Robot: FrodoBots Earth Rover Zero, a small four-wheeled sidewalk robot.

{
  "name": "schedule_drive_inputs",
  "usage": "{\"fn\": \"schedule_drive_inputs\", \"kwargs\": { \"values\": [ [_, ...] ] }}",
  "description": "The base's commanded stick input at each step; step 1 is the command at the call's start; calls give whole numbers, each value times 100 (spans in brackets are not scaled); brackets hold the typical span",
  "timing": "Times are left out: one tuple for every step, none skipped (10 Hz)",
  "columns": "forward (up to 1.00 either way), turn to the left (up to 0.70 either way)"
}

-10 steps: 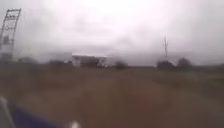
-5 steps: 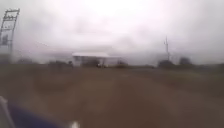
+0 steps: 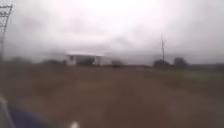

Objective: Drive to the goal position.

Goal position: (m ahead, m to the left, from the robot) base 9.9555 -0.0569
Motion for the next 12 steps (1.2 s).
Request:
{"fn": "schedule_drive_inputs", "kwargs": {
  "values": [
    [70, 0],
    [70, 0],
    [70, 0],
    [70, 0],
    [70, 0],
    [70, 0],
    [70, 0],
    [70, 0],
    [70, 0],
    [70, 0],
    [70, 0],
    [70, -22]
  ]
}}
